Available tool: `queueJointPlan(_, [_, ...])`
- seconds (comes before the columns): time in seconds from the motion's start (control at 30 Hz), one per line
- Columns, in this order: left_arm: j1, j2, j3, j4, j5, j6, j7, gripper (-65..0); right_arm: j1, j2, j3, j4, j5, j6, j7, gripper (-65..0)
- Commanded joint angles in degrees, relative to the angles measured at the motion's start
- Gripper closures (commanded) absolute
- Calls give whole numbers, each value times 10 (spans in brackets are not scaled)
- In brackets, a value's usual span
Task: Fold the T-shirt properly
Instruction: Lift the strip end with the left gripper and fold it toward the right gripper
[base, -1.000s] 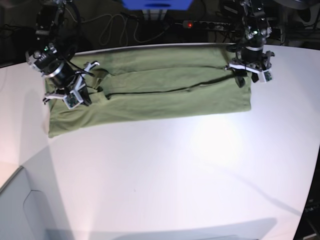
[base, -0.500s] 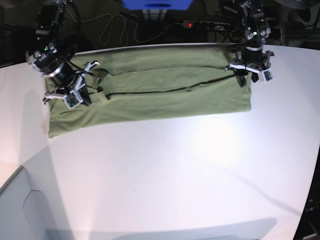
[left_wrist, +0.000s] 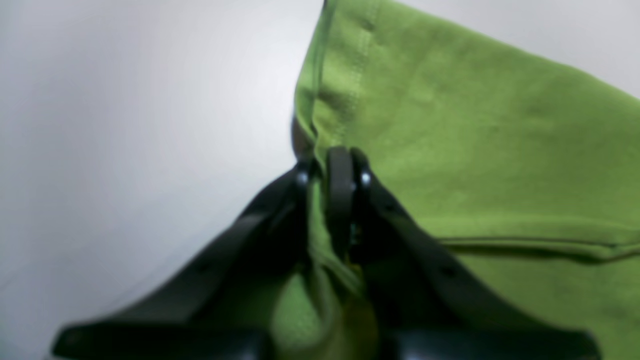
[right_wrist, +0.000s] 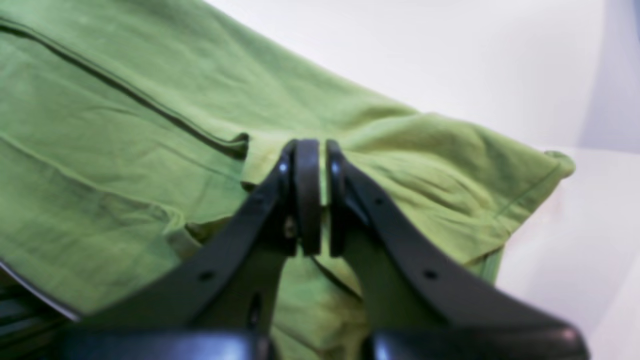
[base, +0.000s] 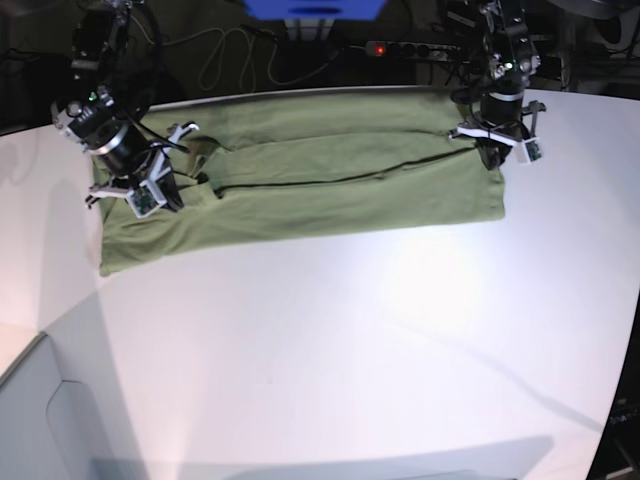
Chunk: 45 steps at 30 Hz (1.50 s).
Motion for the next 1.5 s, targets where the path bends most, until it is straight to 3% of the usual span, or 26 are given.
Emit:
queueJointPlan(0.0, [6, -2, -2, 12, 0, 3, 5, 0, 6, 5, 4, 8, 6, 9, 13, 0])
queueJointPlan(0.37, [4, -4, -4, 113, 5, 5, 6, 0, 75, 5, 75, -137, 6, 9, 13, 0])
queueJointPlan(0.57, [4, -1, 1, 162, 5, 5, 7, 0, 75, 5, 76, -174, 6, 9, 18, 0])
queueJointPlan(0.77, [4, 42, 9, 198, 6, 5, 8, 0, 78, 4, 75, -205, 6, 9, 18, 0])
queueJointPlan(0.9, [5, 53, 72, 202, 28, 6, 6, 0, 87, 4, 74, -222, 6, 9, 18, 0])
queueJointPlan(1.2, [-4, 128, 209, 195, 201, 6, 2, 0, 88, 5, 74, -224, 6, 9, 18, 0])
queueJointPlan(1.37, [-5, 128, 293, 187, 257, 7, 2, 0, 86, 5, 74, -221, 6, 9, 18, 0])
queueJointPlan(1.47, [-21, 128, 338, 150, 270, 51, 2, 0, 86, 5, 74, -221, 6, 9, 18, 0])
